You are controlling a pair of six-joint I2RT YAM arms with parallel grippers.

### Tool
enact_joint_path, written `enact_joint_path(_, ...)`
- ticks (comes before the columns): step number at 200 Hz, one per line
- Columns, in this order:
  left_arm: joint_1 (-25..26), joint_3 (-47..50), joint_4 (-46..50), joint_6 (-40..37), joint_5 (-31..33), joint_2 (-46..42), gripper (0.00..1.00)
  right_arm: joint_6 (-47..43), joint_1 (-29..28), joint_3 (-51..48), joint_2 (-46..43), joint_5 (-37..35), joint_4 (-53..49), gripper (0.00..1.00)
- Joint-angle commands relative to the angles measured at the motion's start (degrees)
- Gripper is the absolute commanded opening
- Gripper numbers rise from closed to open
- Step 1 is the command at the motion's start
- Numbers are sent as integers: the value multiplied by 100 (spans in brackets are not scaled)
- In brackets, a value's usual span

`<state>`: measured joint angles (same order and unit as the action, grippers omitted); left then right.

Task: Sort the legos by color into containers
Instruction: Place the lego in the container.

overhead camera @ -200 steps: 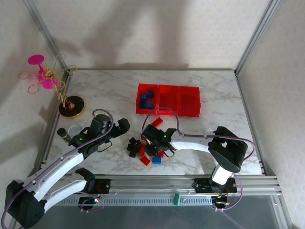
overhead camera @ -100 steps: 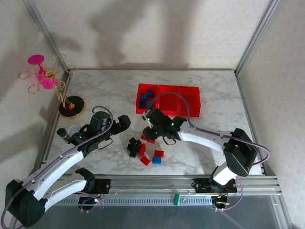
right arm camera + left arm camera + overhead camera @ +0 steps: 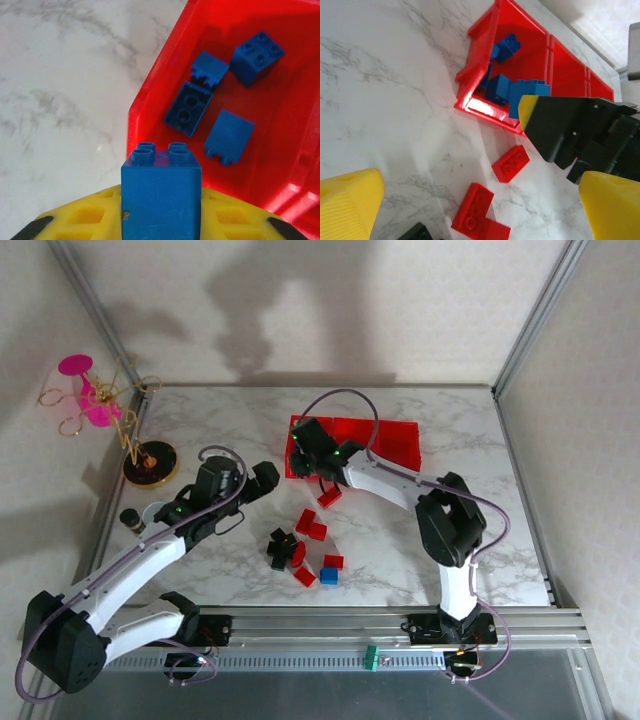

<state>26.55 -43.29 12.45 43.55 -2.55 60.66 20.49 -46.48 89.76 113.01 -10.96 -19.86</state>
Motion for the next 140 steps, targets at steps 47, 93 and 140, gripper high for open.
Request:
enact_joint_path(47,-538,-222,-348,-168,-8,261,99,92,418,1536,1390,-809,65,33)
enact_joint_path(93,-624,-198,-365,-225,-34,314,100,-48,535,2122,1924,-907,-31,38)
enact_joint_path(140,-633,-224,-361,-299,-136,293,100,-159,527,2193,1764,-883,-48,50)
